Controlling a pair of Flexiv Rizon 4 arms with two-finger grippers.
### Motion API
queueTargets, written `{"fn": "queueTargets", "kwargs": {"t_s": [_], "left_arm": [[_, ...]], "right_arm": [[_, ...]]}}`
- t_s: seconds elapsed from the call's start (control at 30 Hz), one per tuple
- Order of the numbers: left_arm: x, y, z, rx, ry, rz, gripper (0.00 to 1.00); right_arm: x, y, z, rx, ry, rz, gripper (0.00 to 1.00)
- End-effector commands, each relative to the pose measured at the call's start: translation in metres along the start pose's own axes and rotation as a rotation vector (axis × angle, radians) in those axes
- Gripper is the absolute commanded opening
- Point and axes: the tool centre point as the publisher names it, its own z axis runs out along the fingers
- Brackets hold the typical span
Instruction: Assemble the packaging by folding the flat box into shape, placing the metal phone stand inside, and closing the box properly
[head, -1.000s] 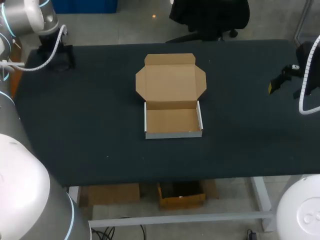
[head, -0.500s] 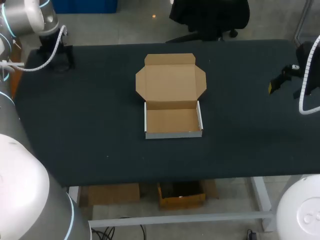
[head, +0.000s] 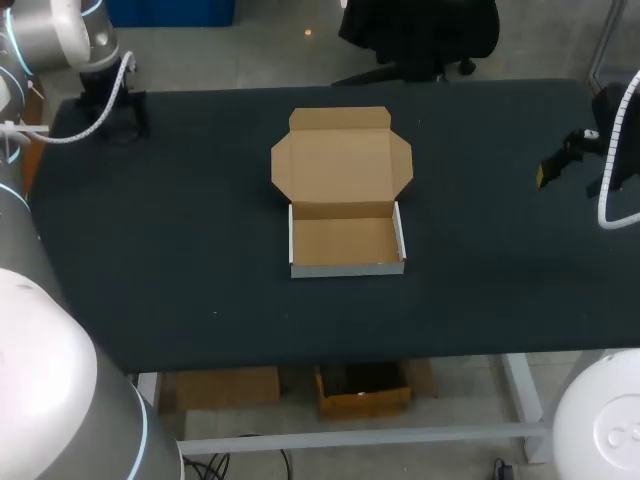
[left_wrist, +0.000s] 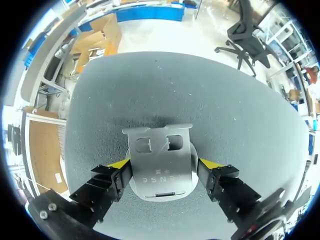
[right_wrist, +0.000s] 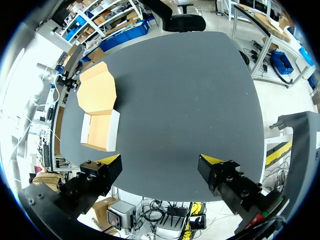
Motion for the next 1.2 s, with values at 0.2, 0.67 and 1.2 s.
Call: {"fn": "queueTargets", "kwargs": {"t_s": [0.2,0.67,1.2], "left_arm": [[0.0,-0.009,0.004,-0.067,-0.008,-0.005,0.58],[-0.005,-0.008,-0.002,-0.056,-0.008,-0.02,0.0],[-0.006,0.017,-0.036,0.005,-0.025,0.01,0.0]], "right_arm": [[0.0,0.0,-0.002,0.006,0.004,-0.001,1.0],[0.0,0.0,-0.002,0.006,0.004,-0.001,1.0],[0.0,0.0,-0.002,0.006,0.004,-0.001,1.0]]}}
